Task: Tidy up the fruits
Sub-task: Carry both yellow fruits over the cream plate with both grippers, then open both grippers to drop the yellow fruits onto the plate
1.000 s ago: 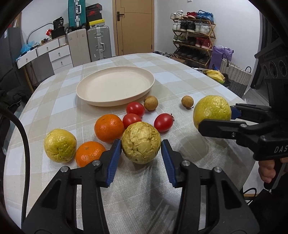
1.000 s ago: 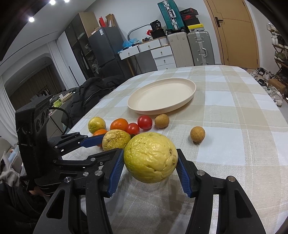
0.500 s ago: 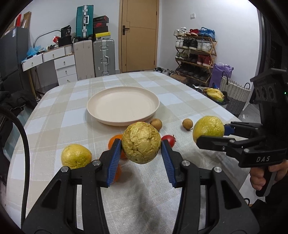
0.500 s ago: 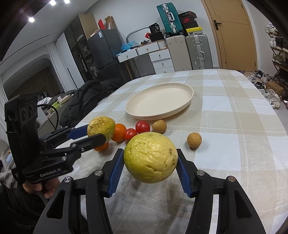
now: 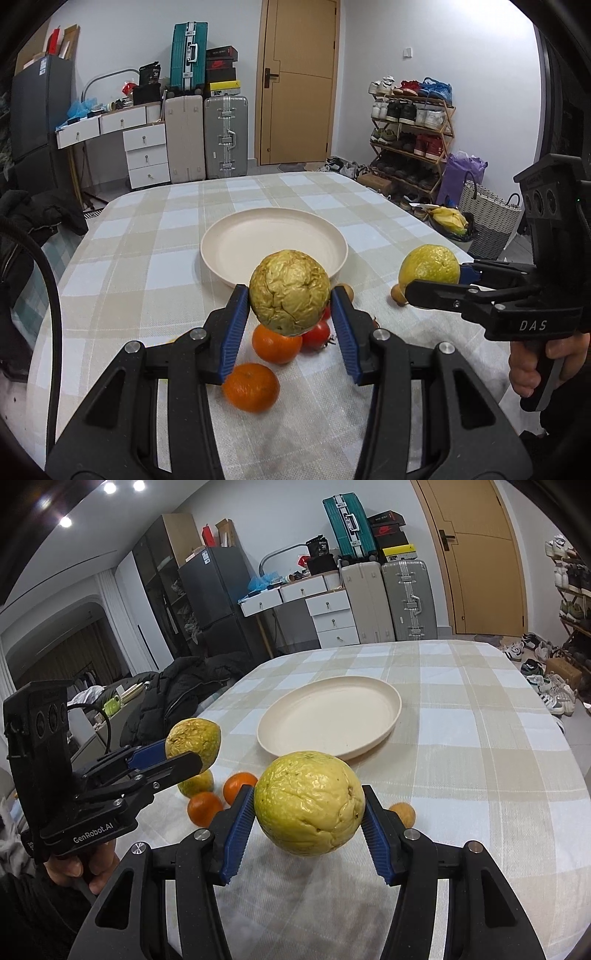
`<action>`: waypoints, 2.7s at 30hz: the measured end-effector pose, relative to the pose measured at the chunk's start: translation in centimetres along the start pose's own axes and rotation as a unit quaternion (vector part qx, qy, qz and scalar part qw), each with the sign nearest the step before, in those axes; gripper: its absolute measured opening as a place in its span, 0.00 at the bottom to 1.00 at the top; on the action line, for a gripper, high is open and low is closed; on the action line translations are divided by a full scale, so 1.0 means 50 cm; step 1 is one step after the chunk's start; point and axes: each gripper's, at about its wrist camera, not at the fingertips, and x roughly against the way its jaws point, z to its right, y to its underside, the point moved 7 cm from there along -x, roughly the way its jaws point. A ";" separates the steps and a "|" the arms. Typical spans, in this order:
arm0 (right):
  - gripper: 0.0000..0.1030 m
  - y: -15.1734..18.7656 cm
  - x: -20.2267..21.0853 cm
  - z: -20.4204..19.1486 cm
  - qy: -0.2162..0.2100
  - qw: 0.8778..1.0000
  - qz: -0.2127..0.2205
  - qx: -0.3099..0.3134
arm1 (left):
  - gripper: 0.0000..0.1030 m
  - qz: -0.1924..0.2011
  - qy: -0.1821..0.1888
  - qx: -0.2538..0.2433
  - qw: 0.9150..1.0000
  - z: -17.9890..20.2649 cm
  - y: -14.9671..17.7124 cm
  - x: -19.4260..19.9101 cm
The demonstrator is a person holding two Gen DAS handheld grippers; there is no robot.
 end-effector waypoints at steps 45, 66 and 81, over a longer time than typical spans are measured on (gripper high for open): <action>0.55 -0.153 -0.163 0.050 0.018 0.998 -0.039 -0.046 | 0.41 -0.030 -0.025 0.033 0.999 -0.074 -0.088 -0.199; 0.55 -0.133 -0.232 0.107 0.027 0.994 -0.076 -0.075 | 0.41 -0.090 -0.040 0.022 0.995 -0.082 -0.055 -0.300; 0.56 -0.133 -0.217 0.103 0.057 0.994 -0.071 -0.055 | 0.43 -0.087 -0.034 0.031 0.995 -0.089 -0.063 -0.288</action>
